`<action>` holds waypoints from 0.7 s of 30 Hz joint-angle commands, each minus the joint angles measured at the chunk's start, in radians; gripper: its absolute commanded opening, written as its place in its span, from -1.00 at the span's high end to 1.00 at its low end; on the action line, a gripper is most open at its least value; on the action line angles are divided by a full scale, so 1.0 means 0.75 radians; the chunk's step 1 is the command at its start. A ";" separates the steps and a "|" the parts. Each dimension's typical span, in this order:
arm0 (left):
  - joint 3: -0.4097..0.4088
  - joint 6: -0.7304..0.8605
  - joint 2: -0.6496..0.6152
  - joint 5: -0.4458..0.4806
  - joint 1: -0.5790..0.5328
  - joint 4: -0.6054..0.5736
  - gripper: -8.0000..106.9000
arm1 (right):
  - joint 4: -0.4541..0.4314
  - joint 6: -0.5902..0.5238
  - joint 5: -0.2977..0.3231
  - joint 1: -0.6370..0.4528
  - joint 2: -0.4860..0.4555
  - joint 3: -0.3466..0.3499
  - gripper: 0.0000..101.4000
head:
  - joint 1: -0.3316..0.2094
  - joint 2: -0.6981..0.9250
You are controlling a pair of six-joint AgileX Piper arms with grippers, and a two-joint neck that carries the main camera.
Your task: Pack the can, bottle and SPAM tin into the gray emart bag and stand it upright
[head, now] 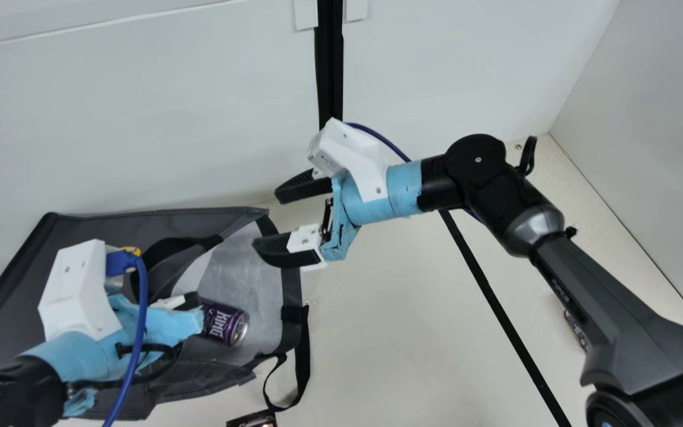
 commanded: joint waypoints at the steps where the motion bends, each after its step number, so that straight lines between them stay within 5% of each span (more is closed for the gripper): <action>1: 0.000 0.000 0.000 0.000 0.000 0.000 1.00 | -0.016 0.022 -0.068 0.000 -0.036 0.020 -0.87 | -0.030 -0.001; 12: 0.000 0.000 0.000 0.000 0.000 0.000 1.00 | -0.136 0.192 -0.365 0.013 -0.228 0.159 -0.87 | -0.030 -0.001; 21: 0.000 0.000 0.000 0.000 0.000 0.000 1.00 | -0.327 0.391 -0.530 0.003 -0.395 0.266 -0.87 | -0.030 -0.001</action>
